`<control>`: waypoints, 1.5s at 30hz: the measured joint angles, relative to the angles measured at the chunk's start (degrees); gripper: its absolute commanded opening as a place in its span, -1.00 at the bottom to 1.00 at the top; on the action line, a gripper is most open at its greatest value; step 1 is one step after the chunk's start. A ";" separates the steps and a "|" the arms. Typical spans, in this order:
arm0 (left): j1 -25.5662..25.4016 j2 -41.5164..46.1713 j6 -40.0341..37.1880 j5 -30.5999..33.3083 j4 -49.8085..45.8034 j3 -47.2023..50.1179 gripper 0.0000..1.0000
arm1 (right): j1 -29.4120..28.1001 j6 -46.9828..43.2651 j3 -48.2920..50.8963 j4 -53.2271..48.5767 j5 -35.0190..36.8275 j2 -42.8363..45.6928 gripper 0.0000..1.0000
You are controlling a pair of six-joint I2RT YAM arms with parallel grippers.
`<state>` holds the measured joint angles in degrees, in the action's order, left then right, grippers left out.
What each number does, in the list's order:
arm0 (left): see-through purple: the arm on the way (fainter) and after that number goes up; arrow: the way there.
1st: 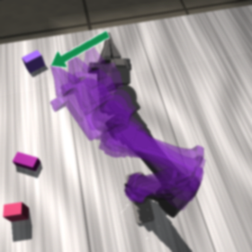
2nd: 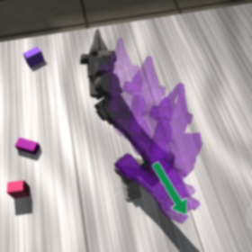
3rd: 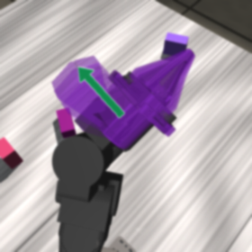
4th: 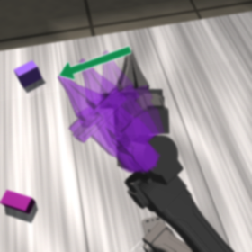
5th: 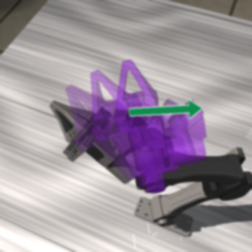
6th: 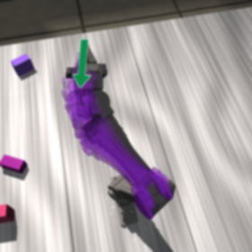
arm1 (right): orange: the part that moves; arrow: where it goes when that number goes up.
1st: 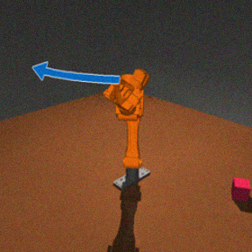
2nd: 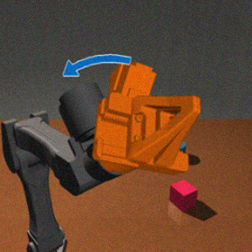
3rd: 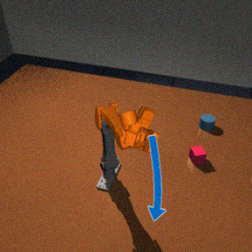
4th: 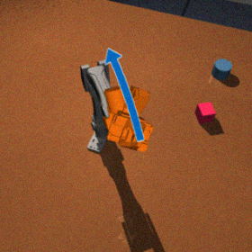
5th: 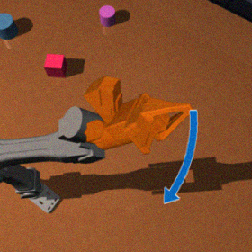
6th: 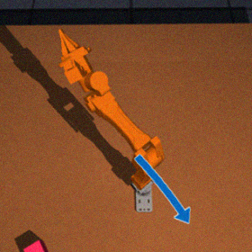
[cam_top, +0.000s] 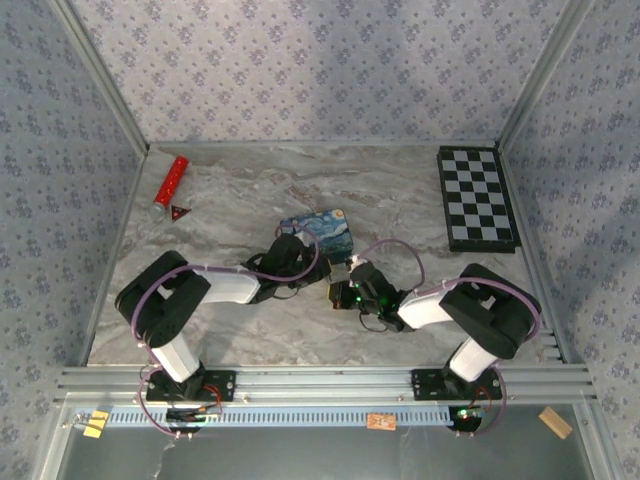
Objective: Unlock a padlock with a key
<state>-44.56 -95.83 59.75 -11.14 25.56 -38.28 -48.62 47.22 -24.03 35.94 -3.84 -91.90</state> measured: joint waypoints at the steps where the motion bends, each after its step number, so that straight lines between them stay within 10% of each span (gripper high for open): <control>1: 0.00 0.96 -0.02 0.00 1.20 1.27 -0.26 | 0.00 0.00 0.00 0.00 0.02 0.00 -1.00; 35: -3.58 3.67 -4.85 5.66 -7.87 -2.93 -0.14 | -0.63 -0.04 0.00 -3.17 1.62 2.62 -0.96; 45: -3.45 1.73 -4.85 7.04 -10.54 -4.59 -0.32 | -0.22 0.09 0.02 -4.33 1.38 3.43 -0.65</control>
<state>-48.01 -94.11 54.89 -4.10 15.03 -42.87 -48.84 47.31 -24.01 31.62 -2.46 -88.47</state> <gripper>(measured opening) 0.344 0.127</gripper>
